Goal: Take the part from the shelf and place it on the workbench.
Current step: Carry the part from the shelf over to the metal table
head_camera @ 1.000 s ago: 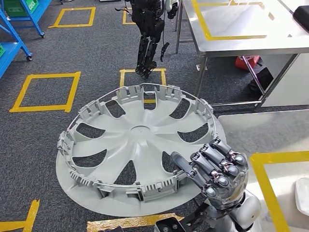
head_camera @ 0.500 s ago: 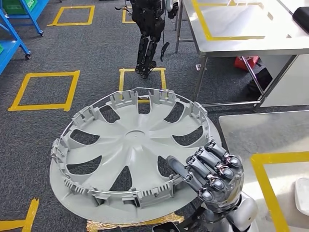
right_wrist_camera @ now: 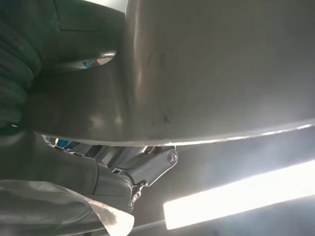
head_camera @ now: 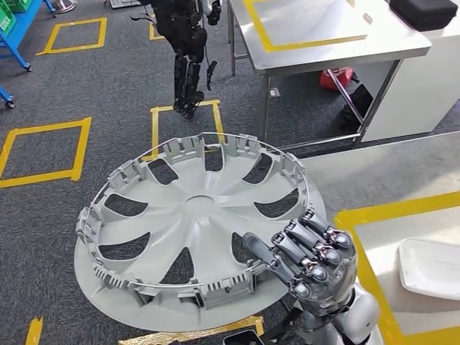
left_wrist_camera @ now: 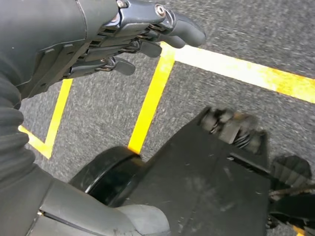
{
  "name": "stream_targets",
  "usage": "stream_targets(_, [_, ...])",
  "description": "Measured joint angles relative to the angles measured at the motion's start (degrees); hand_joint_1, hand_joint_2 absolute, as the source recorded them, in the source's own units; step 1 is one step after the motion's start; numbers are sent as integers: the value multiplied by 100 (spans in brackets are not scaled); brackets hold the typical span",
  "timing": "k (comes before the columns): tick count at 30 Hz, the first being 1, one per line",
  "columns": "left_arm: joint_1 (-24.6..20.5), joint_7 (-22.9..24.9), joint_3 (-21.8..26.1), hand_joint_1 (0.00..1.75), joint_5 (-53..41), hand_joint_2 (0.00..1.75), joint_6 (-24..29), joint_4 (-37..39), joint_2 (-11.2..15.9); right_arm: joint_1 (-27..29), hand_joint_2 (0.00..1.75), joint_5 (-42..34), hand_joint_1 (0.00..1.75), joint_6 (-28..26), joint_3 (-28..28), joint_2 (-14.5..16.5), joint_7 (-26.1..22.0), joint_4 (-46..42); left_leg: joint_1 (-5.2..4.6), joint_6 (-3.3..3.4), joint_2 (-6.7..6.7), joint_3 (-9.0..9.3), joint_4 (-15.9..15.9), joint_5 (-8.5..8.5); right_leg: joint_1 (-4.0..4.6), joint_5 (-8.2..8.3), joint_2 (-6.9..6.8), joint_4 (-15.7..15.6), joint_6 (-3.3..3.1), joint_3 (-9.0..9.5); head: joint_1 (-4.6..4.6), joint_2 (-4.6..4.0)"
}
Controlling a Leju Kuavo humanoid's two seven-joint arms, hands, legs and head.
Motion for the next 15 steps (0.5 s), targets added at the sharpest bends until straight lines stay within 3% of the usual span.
stream_targets(2, [18,13,0,0,-1,175,-2,14,9,-5,175,6,175,0,17,3,0,22,-6,25,-136,-310,774,-379,31,19,123,1,-39,-26,-7,0])
stream_targets(3, [27,21,0,0,-1,175,-3,20,11,-4,175,7,175,0,23,4,0,36,-12,48,-155,-410,1024,-448,52,25,194,2,-52,-34,-7,0])
stream_targets(4, [32,27,0,0,-1,175,-3,25,13,-3,175,8,175,0,30,4,1,49,-21,79,-168,-426,1083,-411,69,30,271,3,-60,-38,-6,0])
stream_targets(6, [29,32,0,0,-1,175,-3,30,19,-6,175,9,175,0,41,6,1,70,-51,156,-260,-181,585,-60,86,36,428,4,-66,-32,-5,0])
stream_targets(8, [19,32,0,0,0,175,-6,38,45,-24,175,5,175,0,50,12,1,92,-62,224,-573,149,-120,244,78,46,568,8,-50,-47,-1,-1])
stream_targets(10, [12,32,0,0,8,175,-14,50,67,-51,175,-1,175,0,56,21,0,119,-70,253,-761,277,-436,282,46,82,697,11,11,-112,-14,-1])
stream_targets(11, [10,32,0,0,15,175,-18,54,69,-61,175,-2,175,0,57,24,0,129,-75,255,-717,282,-485,275,34,107,768,4,55,-148,-21,-1])
stream_targets(12, [8,32,1,0,23,175,-19,54,70,-62,175,-3,175,0,58,27,-1,136,-71,262,-636,292,-533,278,23,114,780,8,88,-192,-28,-1])
stream_targets(13, [5,29,1,0,34,175,-19,54,71,-66,175,-6,175,0,58,27,-1,142,-64,275,-560,303,-579,296,32,84,676,49,110,-242,-23,-1])
stream_targets(15, [3,21,2,0,51,175,-19,54,72,-94,175,-13,175,0,63,28,-1,168,-57,306,-384,324,-655,331,63,-159,301,429,144,-460,-3,-1])
